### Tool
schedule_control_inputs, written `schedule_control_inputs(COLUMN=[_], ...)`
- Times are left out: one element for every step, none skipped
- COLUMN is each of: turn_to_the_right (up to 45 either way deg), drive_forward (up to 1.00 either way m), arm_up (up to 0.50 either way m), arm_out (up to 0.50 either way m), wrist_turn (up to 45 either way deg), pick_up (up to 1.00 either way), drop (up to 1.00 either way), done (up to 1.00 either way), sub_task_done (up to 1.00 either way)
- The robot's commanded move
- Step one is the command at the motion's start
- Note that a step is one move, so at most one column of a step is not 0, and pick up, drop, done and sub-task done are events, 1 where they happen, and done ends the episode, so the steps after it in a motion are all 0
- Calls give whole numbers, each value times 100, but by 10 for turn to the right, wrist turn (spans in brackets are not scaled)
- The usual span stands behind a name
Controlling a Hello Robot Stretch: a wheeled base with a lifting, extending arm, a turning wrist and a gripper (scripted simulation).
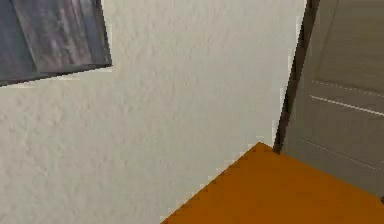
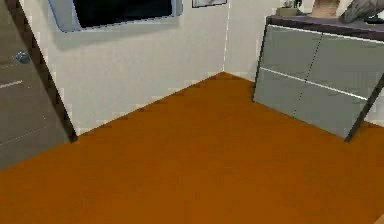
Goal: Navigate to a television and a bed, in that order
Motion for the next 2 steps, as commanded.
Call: schedule_control_inputs(turn_to_the_right=[390,0], drive_forward=[0,20], arm_up=[0,0], arm_out=[0,0], wrist_turn=[0,0], pick_up=[0,0], drop=[0,0], done=[0,0], sub_task_done=[0,0])
